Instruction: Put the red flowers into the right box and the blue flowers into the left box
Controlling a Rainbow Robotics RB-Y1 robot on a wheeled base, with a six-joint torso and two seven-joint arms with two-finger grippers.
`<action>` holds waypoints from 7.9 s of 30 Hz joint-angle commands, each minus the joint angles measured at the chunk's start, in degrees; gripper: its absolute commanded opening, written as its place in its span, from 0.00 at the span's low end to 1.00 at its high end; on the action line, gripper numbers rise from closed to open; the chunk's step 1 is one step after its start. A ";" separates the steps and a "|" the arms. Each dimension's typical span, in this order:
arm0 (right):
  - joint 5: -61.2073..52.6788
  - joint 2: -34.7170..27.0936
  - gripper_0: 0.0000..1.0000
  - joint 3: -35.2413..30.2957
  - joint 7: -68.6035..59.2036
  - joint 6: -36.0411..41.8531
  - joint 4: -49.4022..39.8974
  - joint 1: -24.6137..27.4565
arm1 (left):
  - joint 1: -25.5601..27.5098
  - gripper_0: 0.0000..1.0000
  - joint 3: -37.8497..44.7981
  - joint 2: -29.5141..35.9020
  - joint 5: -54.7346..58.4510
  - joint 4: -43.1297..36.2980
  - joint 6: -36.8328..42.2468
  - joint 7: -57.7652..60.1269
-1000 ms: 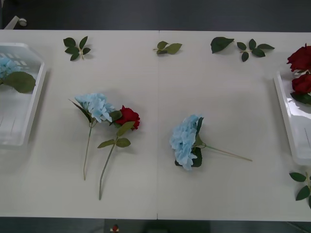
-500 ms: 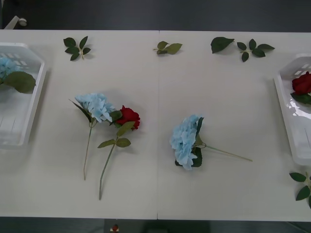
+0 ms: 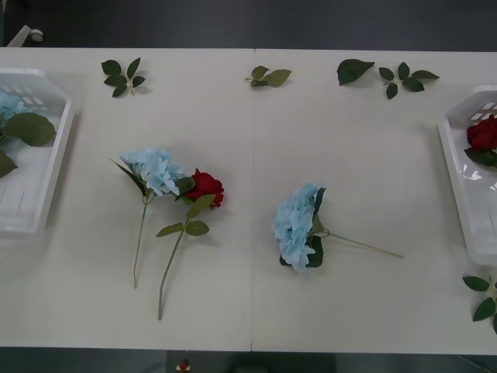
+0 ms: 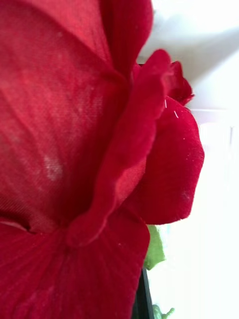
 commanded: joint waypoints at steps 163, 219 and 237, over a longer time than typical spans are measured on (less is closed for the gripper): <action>-45.45 23.92 0.00 -16.76 20.01 11.60 -63.31 11.28 | -11.19 1.00 -22.13 -3.78 41.66 -1.19 6.23 -3.44; -46.41 33.59 0.00 -12.19 22.64 10.28 -57.07 6.18 | -11.45 0.00 -33.30 -45.70 48.17 -1.37 -9.68 -30.04; -46.32 33.24 0.33 -12.02 22.64 8.61 -57.16 6.18 | -11.45 0.00 -32.95 -45.00 48.43 -1.46 -9.77 -30.04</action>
